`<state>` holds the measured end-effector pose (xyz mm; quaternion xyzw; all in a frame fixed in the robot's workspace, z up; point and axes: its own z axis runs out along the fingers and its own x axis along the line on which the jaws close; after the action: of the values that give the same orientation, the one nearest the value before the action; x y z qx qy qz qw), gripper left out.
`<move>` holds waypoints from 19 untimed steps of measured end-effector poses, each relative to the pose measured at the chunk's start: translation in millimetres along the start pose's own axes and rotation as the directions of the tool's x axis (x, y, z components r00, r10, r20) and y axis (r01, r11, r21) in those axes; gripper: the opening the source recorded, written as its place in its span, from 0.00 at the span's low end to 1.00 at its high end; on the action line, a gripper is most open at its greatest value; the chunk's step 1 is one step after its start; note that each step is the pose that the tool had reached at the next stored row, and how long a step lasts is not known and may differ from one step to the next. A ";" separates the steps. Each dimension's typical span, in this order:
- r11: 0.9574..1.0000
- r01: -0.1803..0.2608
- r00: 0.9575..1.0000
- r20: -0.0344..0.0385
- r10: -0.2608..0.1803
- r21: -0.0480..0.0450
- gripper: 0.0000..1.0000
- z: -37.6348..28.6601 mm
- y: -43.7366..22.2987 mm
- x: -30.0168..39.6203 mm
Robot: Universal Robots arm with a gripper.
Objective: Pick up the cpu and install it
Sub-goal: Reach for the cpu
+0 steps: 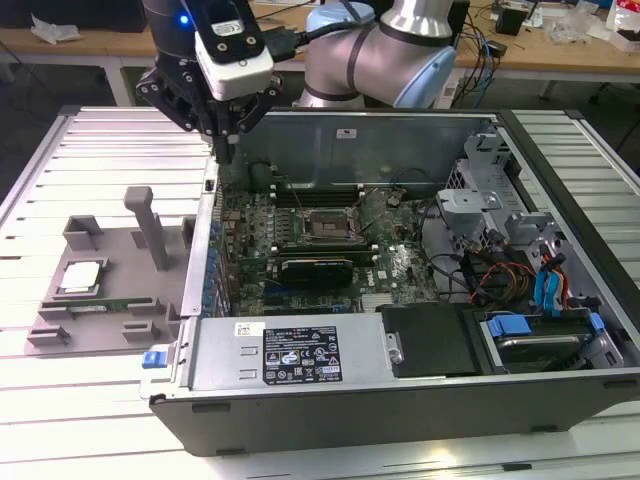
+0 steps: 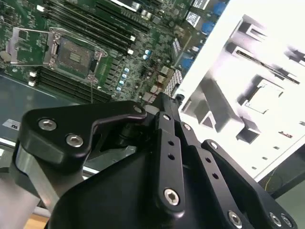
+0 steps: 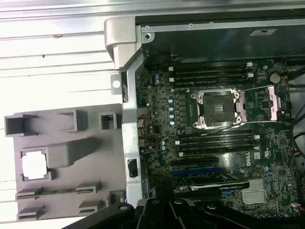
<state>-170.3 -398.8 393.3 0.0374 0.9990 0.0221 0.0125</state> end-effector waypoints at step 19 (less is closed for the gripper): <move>1.000 0.000 1.000 0.000 0.000 0.000 0.11 -1.3 -4.3 59.7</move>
<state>-230.1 -398.7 393.0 0.0374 0.9990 0.0221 0.0125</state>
